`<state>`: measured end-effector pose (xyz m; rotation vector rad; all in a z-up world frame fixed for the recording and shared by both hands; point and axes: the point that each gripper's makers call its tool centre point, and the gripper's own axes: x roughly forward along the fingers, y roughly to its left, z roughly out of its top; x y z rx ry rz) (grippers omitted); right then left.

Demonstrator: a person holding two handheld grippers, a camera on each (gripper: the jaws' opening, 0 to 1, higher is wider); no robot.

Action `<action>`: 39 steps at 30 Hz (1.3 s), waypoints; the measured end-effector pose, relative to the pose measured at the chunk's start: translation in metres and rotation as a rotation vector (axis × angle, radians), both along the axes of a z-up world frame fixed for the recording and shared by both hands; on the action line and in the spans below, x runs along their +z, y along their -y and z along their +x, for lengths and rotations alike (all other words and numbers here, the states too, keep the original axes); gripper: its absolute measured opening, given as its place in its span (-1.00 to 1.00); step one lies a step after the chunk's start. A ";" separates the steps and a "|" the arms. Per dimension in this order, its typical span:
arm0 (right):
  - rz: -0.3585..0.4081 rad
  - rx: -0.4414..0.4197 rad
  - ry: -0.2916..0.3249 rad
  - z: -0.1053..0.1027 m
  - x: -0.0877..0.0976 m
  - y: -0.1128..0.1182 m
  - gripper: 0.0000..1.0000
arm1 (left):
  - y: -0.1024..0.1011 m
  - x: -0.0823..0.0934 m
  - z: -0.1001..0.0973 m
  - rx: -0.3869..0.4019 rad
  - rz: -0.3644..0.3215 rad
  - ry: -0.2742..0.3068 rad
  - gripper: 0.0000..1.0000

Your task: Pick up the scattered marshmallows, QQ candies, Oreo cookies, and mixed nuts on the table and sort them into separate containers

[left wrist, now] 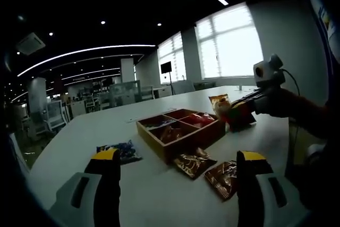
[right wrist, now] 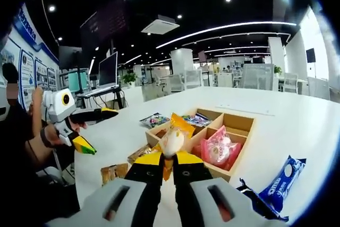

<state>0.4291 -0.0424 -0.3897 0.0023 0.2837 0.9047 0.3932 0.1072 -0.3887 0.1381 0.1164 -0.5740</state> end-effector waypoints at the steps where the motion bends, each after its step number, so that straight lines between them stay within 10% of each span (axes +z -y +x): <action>1: 0.001 -0.002 0.001 0.001 0.001 0.000 -0.92 | 0.000 0.000 0.000 0.000 0.001 -0.001 0.87; 39: -0.003 -0.067 0.040 0.037 0.007 0.012 -0.90 | -0.008 0.002 0.001 0.017 0.002 0.007 0.93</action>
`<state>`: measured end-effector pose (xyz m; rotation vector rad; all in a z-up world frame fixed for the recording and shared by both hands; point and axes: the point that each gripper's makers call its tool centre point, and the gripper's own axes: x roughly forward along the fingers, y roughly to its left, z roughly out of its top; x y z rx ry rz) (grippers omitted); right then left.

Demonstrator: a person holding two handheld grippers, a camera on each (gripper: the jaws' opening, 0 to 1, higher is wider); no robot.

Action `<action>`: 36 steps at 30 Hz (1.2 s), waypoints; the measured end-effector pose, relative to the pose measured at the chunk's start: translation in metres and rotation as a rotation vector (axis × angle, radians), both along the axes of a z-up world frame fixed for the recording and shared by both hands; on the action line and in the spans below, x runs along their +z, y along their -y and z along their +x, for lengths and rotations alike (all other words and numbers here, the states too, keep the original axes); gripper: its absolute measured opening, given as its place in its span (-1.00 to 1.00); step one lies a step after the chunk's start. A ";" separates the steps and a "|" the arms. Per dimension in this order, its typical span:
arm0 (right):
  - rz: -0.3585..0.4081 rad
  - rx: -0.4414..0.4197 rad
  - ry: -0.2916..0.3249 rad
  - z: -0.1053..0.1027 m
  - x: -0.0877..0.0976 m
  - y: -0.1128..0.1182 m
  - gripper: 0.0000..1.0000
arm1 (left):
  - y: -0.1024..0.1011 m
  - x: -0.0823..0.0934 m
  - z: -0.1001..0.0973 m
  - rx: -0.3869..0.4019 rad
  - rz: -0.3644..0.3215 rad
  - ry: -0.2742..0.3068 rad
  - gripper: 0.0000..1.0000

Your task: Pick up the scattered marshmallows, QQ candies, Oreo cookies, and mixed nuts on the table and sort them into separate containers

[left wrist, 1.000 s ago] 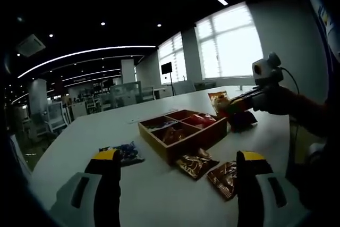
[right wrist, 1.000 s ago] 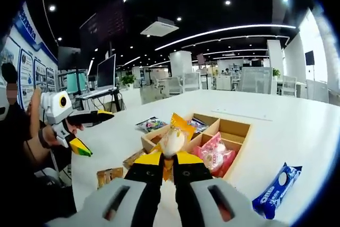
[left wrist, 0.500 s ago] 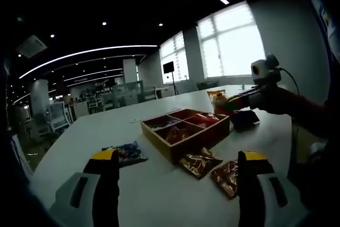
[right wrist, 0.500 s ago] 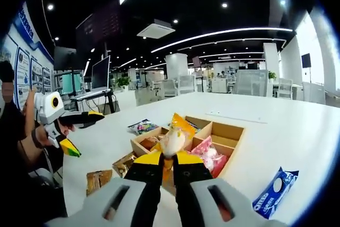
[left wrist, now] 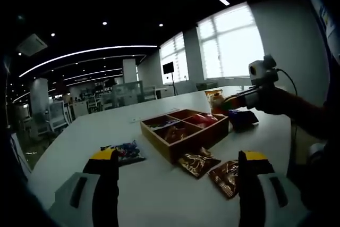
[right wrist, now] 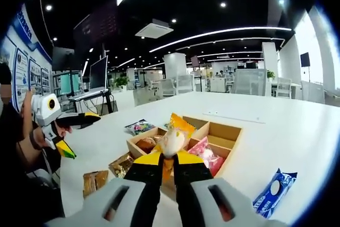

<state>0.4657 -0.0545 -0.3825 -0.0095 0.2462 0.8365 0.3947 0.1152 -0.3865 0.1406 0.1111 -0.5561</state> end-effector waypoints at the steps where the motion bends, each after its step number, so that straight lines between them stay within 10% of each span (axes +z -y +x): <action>1: 0.000 -0.001 -0.001 0.001 0.000 0.000 -0.90 | 0.000 0.000 0.000 -0.001 0.003 0.000 0.93; 18: 0.008 -0.017 0.018 0.010 0.007 -0.004 -0.90 | -0.003 0.003 0.000 0.003 0.006 0.005 0.93; 36: -0.072 -0.009 -0.064 0.025 -0.026 -0.007 -0.88 | -0.001 -0.002 0.001 -0.004 0.015 -0.003 0.93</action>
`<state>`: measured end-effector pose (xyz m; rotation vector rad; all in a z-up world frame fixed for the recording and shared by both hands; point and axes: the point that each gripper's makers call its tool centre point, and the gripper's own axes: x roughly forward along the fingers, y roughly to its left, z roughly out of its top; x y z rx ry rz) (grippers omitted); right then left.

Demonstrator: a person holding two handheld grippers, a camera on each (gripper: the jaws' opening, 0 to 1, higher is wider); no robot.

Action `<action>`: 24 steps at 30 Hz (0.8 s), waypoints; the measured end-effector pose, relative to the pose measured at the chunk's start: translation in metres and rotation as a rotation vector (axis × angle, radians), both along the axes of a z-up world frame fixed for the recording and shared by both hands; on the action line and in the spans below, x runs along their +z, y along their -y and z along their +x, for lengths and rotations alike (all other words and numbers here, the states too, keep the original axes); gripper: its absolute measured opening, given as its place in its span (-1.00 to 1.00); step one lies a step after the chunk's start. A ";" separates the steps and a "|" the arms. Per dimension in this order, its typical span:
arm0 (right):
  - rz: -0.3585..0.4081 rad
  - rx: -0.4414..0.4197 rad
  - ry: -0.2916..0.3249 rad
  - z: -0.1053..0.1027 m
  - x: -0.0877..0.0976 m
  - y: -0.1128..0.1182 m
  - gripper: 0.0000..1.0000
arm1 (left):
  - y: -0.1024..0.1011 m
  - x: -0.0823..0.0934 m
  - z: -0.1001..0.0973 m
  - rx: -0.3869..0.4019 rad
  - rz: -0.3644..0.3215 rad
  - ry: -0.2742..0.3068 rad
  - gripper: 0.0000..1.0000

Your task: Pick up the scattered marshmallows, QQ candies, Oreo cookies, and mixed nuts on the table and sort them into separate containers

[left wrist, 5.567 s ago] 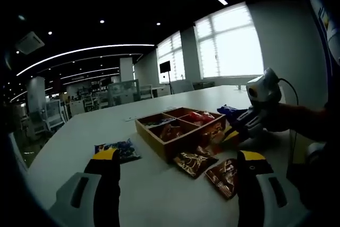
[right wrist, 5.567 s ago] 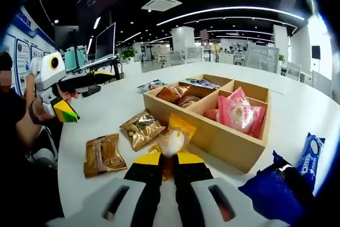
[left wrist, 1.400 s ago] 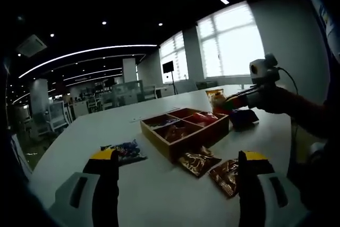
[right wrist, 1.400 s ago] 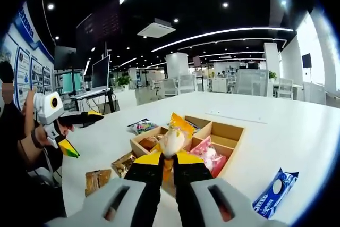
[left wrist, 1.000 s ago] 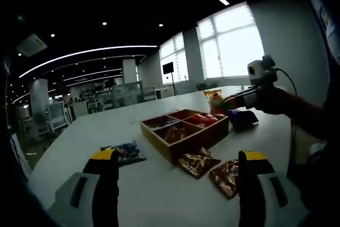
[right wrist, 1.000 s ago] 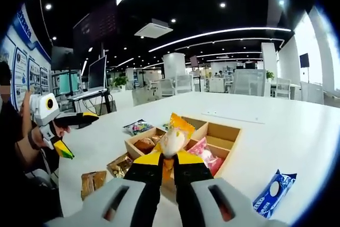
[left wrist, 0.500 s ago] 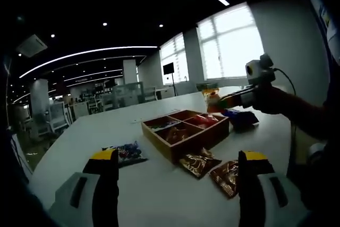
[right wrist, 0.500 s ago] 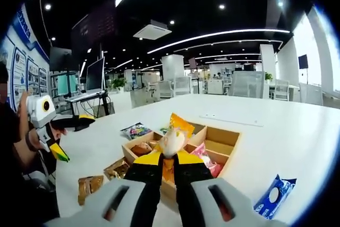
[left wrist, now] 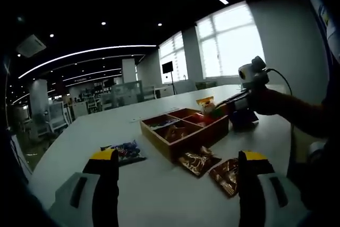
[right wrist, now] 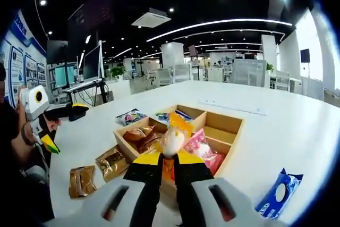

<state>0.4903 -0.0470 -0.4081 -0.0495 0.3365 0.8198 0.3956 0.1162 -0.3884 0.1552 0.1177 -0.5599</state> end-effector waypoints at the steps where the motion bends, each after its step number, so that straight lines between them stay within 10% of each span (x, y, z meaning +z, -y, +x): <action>1: -0.009 0.001 0.001 0.001 -0.001 -0.001 -0.88 | 0.000 0.000 0.000 0.000 0.001 0.000 0.93; 24: -0.070 -0.014 0.041 0.004 -0.006 -0.003 -0.72 | -0.001 -0.001 0.000 0.001 0.005 -0.003 0.93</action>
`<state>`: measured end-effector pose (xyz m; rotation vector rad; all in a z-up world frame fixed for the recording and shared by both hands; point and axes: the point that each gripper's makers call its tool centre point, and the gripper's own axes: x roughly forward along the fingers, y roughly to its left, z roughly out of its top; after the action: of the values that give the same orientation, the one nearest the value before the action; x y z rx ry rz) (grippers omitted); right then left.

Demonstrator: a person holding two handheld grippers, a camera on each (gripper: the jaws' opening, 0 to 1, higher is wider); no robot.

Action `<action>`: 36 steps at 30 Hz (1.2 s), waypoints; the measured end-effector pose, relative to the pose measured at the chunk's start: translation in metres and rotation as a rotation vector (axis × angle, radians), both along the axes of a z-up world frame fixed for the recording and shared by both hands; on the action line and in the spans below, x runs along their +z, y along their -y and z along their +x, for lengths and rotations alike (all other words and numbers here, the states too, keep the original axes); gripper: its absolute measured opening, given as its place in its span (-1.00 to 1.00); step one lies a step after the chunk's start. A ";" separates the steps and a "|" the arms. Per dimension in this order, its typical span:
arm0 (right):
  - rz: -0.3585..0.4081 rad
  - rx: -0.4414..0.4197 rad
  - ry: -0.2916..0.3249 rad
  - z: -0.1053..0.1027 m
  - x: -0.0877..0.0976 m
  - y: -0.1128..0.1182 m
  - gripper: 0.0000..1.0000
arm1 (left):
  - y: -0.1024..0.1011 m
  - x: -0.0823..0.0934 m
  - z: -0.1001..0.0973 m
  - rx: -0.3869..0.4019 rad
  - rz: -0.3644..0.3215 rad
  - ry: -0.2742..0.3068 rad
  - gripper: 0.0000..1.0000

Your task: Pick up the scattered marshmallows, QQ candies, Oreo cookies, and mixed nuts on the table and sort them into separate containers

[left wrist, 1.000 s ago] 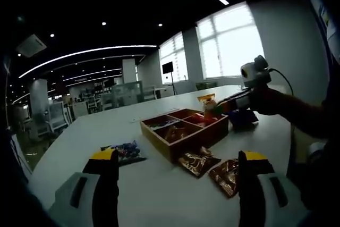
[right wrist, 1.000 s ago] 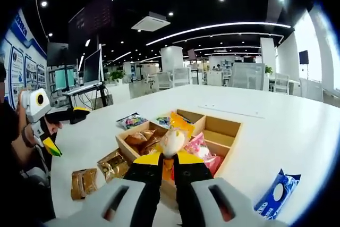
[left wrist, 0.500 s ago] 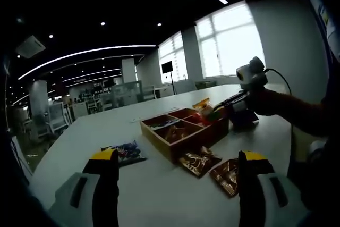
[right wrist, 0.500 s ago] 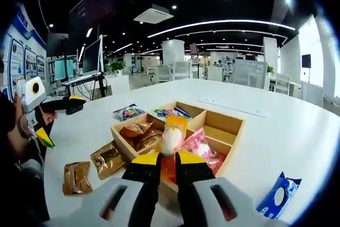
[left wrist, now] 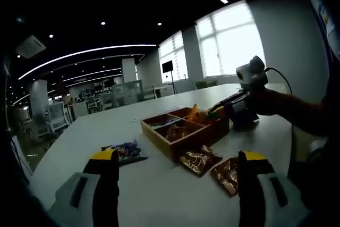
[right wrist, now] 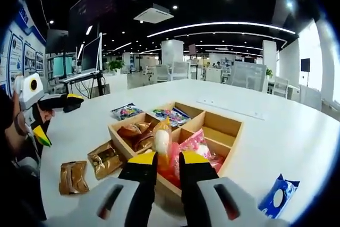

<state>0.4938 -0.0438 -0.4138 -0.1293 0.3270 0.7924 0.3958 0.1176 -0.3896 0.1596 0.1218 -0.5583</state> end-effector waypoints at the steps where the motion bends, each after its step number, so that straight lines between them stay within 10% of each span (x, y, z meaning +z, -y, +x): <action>1: -0.005 -0.004 0.010 0.000 0.001 0.000 -0.70 | 0.000 0.000 0.000 0.000 0.000 -0.001 0.93; 17: 0.047 -0.066 0.101 0.010 0.023 0.005 -0.58 | -0.001 0.000 0.000 0.003 -0.006 0.002 0.93; 36: 0.086 -0.049 0.071 -0.001 0.028 0.007 -0.42 | -0.004 0.003 0.002 0.015 -0.006 0.005 0.93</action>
<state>0.4929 -0.0504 -0.3860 -0.0680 0.2277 0.7506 0.3976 0.1220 -0.3868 0.1540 0.1165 -0.5437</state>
